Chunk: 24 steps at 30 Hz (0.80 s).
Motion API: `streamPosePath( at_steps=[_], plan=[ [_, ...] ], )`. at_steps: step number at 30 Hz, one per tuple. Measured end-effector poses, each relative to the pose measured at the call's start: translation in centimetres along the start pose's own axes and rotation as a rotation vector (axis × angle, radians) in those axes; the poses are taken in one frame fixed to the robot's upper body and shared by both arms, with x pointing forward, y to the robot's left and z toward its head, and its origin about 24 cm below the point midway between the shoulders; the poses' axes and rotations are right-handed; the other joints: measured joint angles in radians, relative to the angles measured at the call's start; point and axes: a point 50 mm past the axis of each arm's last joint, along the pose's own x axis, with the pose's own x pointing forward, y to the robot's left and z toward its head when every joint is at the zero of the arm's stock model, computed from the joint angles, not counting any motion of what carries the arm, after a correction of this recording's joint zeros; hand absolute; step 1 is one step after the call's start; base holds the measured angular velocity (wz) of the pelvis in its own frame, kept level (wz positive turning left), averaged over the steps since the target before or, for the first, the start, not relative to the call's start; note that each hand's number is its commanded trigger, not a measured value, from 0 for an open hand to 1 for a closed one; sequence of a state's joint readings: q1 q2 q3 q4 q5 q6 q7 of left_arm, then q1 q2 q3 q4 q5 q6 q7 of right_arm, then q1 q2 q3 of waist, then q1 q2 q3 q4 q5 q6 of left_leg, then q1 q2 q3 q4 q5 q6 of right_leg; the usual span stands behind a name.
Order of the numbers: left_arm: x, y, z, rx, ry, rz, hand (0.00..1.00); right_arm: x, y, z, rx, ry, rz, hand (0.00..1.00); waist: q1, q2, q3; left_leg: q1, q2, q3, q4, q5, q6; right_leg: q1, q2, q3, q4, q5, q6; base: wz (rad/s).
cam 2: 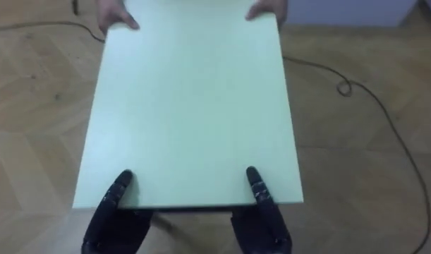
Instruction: Move table with human
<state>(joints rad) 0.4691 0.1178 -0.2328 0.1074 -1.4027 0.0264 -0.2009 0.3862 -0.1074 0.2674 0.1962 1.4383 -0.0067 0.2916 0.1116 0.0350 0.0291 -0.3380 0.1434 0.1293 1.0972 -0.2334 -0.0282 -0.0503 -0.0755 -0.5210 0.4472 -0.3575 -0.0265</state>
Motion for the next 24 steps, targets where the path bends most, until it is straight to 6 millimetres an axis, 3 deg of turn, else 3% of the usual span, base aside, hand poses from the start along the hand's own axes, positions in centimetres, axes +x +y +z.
streamPosePath(
  at_steps=[1, 2, 3, 4, 5, 6, 7, 8, 9, 10, 12, 13, 15, 16, 19, 21, 22, 24],
  plan=[
    [-0.2, 0.0, -0.1, -0.007, 0.002, 0.0, 1.0, 0.0, 0.0, 0.1, -0.006, 0.001, 0.002, 1.0, -0.001, 0.013, -0.0016, 0.025, 0.012, 0.007, 0.003, -0.004, 0.005, 0.002, 0.0, -0.014, 0.012, -0.001, 0.005, -0.14],
    [-0.2, -0.4, -0.3, -0.01, 0.006, -0.015, 1.0, 0.0, 0.1, 0.5, -0.019, -0.011, 0.015, 1.0, -0.005, 0.022, 0.0102, 0.054, 0.013, 0.021, -0.052, -0.05, 0.017, -0.012, -0.007, -0.015, 0.066, -0.005, 0.011, 0.13],
    [-0.1, -0.3, -0.5, 0.002, 0.013, -0.003, 1.0, -0.3, -0.2, 0.5, -0.019, -0.022, 0.001, 1.0, -0.015, 0.013, 0.0119, 0.081, -0.027, 0.015, -0.113, -0.04, 0.026, -0.071, -0.02, 0.05, 0.141, 0.005, -0.033, 0.25],
    [-0.2, -0.3, -0.6, -0.003, 0.015, 0.003, 1.0, -0.5, -0.3, 0.4, -0.02, -0.021, -0.004, 1.0, -0.022, 0.009, 0.0044, 0.088, -0.041, -0.001, -0.148, -0.038, 0.029, -0.1, 0.011, 0.11, 0.133, 0.004, -0.05, 0.16],
    [-0.4, -0.2, -0.3, 0.001, 0.007, -0.001, 1.0, -0.5, -0.2, 0.1, -0.016, -0.016, 0.001, 1.0, -0.029, 0.005, -0.0162, 0.087, -0.062, -0.041, -0.23, -0.045, 0.012, -0.156, 0.104, 0.203, 0.014, 0.031, -0.075, 0.12],
    [-0.3, -0.6, 0.1, -0.001, -0.009, -0.036, 1.0, -0.3, 0.6, 0.0, -0.023, -0.018, 0.038, 1.0, -0.034, -0.011, -0.0115, 0.078, -0.083, -0.045, -0.238, -0.072, -0.041, -0.198, 0.13, 0.196, -0.083, 0.164, -0.135, 0.15],
    [-0.1, -0.7, -0.3, -0.018, -0.005, -0.043, 1.0, -0.3, 0.8, 0.4, -0.035, -0.03, 0.049, 1.0, -0.034, 0.031, -0.0006, 0.08, -0.056, -0.047, -0.188, -0.083, -0.058, -0.196, 0.131, 0.149, -0.059, 0.164, -0.129, 0.13],
    [0.0, -0.7, -0.7, -0.028, 0.015, -0.042, 1.0, -0.3, 0.7, 0.9, -0.044, -0.04, 0.045, 1.0, -0.037, 0.066, 0.0018, 0.113, -0.016, -0.056, -0.137, -0.099, -0.07, -0.199, 0.141, 0.09, -0.041, 0.15, -0.148, 0.04],
    [0.1, -0.7, -0.4, -0.02, 0.018, -0.046, 1.0, 0.1, 0.8, 0.9, -0.038, -0.035, 0.05, 1.0, -0.046, 0.069, 0.0039, 0.155, -0.016, -0.081, -0.155, -0.099, -0.073, -0.213, 0.137, 0.05, -0.03, 0.147, -0.154, 0.06],
    [0.3, -0.9, -0.1, -0.018, 0.014, -0.052, 1.0, 0.2, 0.9, 0.8, -0.037, -0.033, 0.055, 1.0, -0.055, 0.065, 0.0065, 0.176, -0.016, -0.088, -0.182, -0.097, -0.076, -0.217, 0.131, 0.034, -0.034, 0.148, -0.158, 0.46],
    [1.2, -1.7, 0.2, 0.002, 0.017, -0.082, 1.0, 0.4, 1.1, 1.1, -0.031, -0.047, 0.063, 1.0, -0.084, 0.051, 0.0081, 0.256, -0.016, -0.094, -0.31, -0.124, -0.077, -0.247, 0.103, -0.021, -0.035, 0.157, -0.163, 0.7],
    [1.4, -1.9, 0.2, 0.005, 0.019, -0.088, 1.0, 0.4, 1.2, 1.0, -0.024, -0.049, 0.065, 1.0, -0.084, 0.049, 0.0082, 0.277, -0.014, -0.093, -0.351, -0.136, -0.075, -0.255, 0.1, -0.027, -0.035, 0.163, -0.163, 0.45],
    [2.2, -2.7, 0.4, 0.024, 0.014, -0.113, 1.0, 0.8, 1.5, 1.2, -0.007, -0.064, 0.077, 1.0, -0.102, 0.046, 0.0082, 0.319, -0.018, -0.072, -0.537, -0.205, -0.061, -0.296, 0.074, -0.059, -0.038, 0.196, -0.165, 0.38],
    [2.4, -2.9, 0.4, 0.028, 0.014, -0.116, 1.0, 0.9, 1.5, 1.3, -0.003, -0.071, 0.079, 1.0, -0.107, 0.046, 0.0081, 0.321, -0.019, -0.059, -0.577, -0.212, -0.052, -0.305, 0.068, -0.064, -0.042, 0.208, -0.166, 0.42],
    [2.9, -3.4, 0.6, 0.063, 0.01, -0.123, 1.0, 1.0, 1.6, 1.4, 0.013, -0.081, 0.082, 1.0, -0.118, 0.039, 0.0041, 0.329, -0.046, -0.031, -0.708, -0.212, -0.04, -0.335, 0.042, -0.07, -0.077, 0.275, -0.161, 0.25],
    [2.9, -3.0, 0.5, 0.077, 0.005, -0.104, 1.0, 0.8, 1.2, 1.3, 0.023, -0.071, 0.063, 1.0, -0.111, 0.03, 0.0003, 0.332, -0.088, -0.036, -0.739, -0.188, 0.005, -0.338, 0.017, -0.055, -0.1, 0.323, -0.156, 0.0],
    [2.9, -2.9, 0.5, 0.078, 0.006, -0.097, 1.0, 0.7, 1.0, 1.3, 0.024, -0.067, 0.057, 1.0, -0.11, 0.027, -0.0011, 0.334, -0.095, -0.03, -0.745, -0.18, 0.017, -0.336, 0.009, -0.053, -0.106, 0.334, -0.155, 0.03],
    [2.8, -2.6, 0.3, 0.083, 0.009, -0.085, 1.0, 0.4, 0.5, 1.1, 0.036, -0.061, 0.036, 1.0, -0.111, 0.016, -0.0036, 0.338, -0.123, -0.015, -0.759, -0.163, 0.048, -0.335, -0.009, 0.006, -0.119, 0.382, -0.133, 0.13]
  ],
)
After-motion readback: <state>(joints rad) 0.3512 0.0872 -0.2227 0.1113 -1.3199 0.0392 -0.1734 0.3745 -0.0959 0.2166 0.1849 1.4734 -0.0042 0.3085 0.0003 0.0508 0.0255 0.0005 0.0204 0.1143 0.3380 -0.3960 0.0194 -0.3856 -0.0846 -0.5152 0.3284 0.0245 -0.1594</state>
